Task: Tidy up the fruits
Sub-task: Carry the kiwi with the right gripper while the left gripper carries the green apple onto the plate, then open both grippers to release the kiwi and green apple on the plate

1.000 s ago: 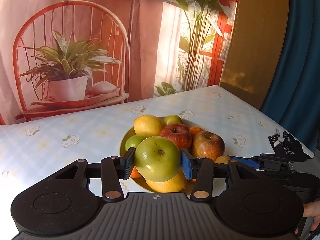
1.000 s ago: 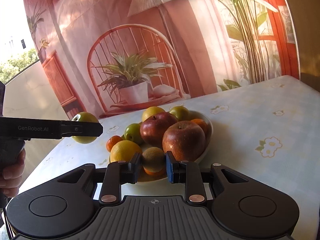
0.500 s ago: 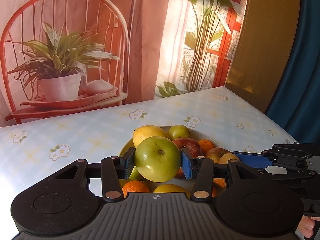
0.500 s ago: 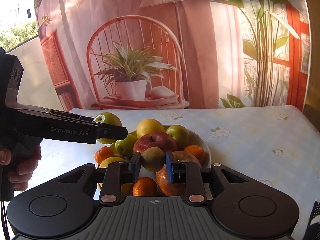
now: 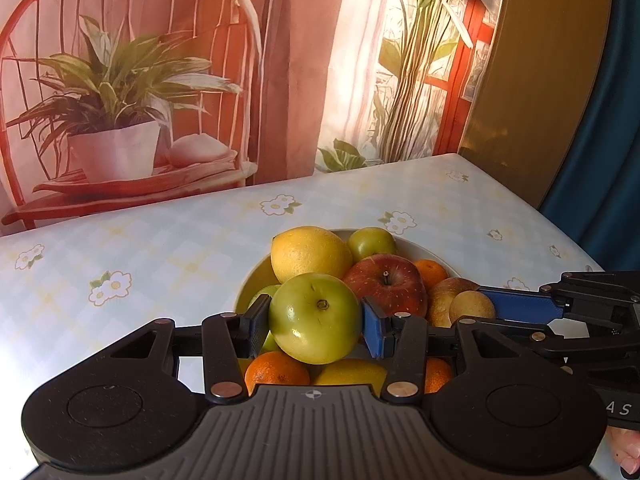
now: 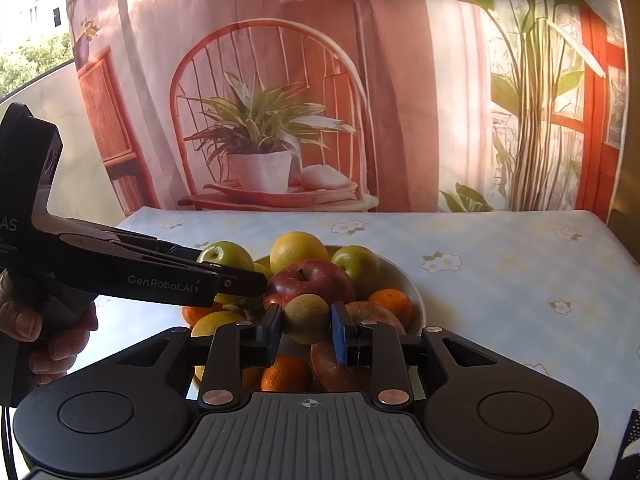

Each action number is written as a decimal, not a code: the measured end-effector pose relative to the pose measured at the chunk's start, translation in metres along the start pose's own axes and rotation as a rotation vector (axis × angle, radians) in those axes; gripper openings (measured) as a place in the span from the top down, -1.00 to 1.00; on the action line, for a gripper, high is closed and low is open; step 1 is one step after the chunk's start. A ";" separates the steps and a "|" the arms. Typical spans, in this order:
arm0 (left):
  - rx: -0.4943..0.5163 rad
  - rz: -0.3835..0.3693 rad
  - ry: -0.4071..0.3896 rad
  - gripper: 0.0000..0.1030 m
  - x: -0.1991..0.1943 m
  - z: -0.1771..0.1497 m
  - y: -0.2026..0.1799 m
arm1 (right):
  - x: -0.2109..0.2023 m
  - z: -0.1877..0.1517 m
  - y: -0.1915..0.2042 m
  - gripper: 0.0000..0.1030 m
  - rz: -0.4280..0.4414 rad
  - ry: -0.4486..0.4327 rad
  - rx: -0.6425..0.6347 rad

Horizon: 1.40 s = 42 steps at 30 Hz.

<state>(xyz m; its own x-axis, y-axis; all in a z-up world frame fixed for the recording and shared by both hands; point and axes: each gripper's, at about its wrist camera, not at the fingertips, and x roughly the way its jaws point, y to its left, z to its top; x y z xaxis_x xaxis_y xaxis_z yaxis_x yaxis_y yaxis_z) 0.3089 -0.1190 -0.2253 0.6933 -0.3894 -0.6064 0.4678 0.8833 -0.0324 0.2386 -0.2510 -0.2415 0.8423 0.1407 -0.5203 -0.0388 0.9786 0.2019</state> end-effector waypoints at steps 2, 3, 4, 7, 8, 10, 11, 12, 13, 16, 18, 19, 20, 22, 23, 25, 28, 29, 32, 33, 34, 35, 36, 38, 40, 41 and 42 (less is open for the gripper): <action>-0.001 -0.003 0.001 0.02 0.001 0.000 0.000 | 0.001 0.000 0.000 0.54 0.003 0.002 0.000; -0.005 -0.005 0.003 0.02 0.001 0.000 0.001 | 0.001 0.000 0.001 0.54 0.003 0.002 -0.001; -0.008 -0.006 0.005 0.02 0.001 0.000 0.002 | 0.002 0.000 0.001 0.54 0.003 0.003 -0.003; -0.019 -0.023 0.000 0.02 -0.001 -0.001 0.003 | 0.004 0.001 0.004 0.53 0.009 0.012 -0.015; -0.022 -0.027 -0.009 0.02 -0.003 0.000 0.003 | 0.004 0.001 0.006 0.54 0.014 0.015 -0.019; -0.019 -0.019 -0.023 0.02 -0.008 0.000 0.002 | 0.007 0.001 0.009 0.54 0.022 0.023 -0.033; -0.017 -0.016 -0.030 0.02 -0.010 0.000 0.002 | 0.009 0.001 0.011 0.54 0.020 0.028 -0.043; -0.016 -0.013 -0.037 0.02 -0.013 0.000 0.002 | 0.011 0.001 0.013 0.54 0.018 0.033 -0.049; -0.017 -0.009 -0.042 0.02 -0.015 0.000 0.002 | 0.013 0.001 0.014 0.54 0.016 0.039 -0.052; -0.025 0.003 -0.057 0.02 -0.023 0.000 0.006 | 0.019 0.000 0.014 0.54 0.015 0.053 -0.044; -0.030 0.012 -0.067 0.02 -0.029 -0.001 0.008 | 0.021 0.000 0.016 0.54 0.013 0.063 -0.042; -0.032 0.017 -0.072 0.02 -0.032 -0.001 0.009 | 0.023 0.000 0.017 0.54 0.011 0.067 -0.045; -0.035 0.022 -0.077 0.02 -0.035 -0.002 0.010 | 0.025 -0.001 0.018 0.54 0.010 0.073 -0.047; -0.041 0.033 -0.083 0.02 -0.041 -0.003 0.012 | 0.028 -0.001 0.021 0.53 0.009 0.084 -0.046; -0.043 0.040 -0.084 0.02 -0.043 -0.004 0.013 | 0.029 -0.001 0.022 0.53 0.007 0.089 -0.046; -0.045 0.053 -0.089 0.02 -0.048 -0.005 0.014 | 0.031 -0.001 0.025 0.52 0.002 0.096 -0.054; -0.052 0.075 -0.097 0.00 -0.057 -0.009 0.016 | 0.032 0.001 0.027 0.51 -0.011 0.103 -0.056; -0.055 0.083 -0.098 0.00 -0.059 -0.010 0.016 | 0.033 0.002 0.028 0.49 -0.019 0.110 -0.051; -0.061 0.096 -0.106 -0.04 -0.068 -0.015 0.018 | 0.032 0.004 0.029 0.44 -0.042 0.124 -0.046; -0.066 0.102 -0.108 -0.06 -0.071 -0.016 0.019 | 0.031 0.004 0.030 0.41 -0.046 0.126 -0.045; -0.071 0.109 -0.109 -0.10 -0.073 -0.017 0.020 | 0.030 0.005 0.031 0.40 -0.049 0.126 -0.043; -0.078 0.117 -0.109 -0.18 -0.076 -0.018 0.021 | 0.028 0.006 0.032 0.35 -0.053 0.126 -0.042; -0.087 0.124 -0.108 -0.24 -0.079 -0.019 0.022 | 0.026 0.006 0.033 0.29 -0.056 0.125 -0.043; -0.108 0.129 -0.113 -0.43 -0.085 -0.020 0.025 | 0.022 0.007 0.036 0.14 -0.060 0.121 -0.044; -0.124 0.133 -0.121 -0.46 -0.093 -0.021 0.027 | 0.015 0.010 0.039 0.00 -0.065 0.109 -0.043; -0.129 0.135 -0.124 -0.51 -0.096 -0.022 0.027 | 0.011 0.012 0.041 -0.11 -0.068 0.104 -0.043; -0.132 0.138 -0.127 -0.54 -0.101 -0.022 0.027 | 0.007 0.013 0.043 -0.24 -0.070 0.099 -0.043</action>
<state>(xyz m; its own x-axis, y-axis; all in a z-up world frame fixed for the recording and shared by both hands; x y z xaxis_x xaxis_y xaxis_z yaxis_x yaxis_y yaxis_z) 0.2390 -0.0503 -0.1823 0.8131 -0.2847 -0.5078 0.2933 0.9538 -0.0651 0.2503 -0.2100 -0.2255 0.7867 0.0839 -0.6116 -0.0064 0.9918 0.1277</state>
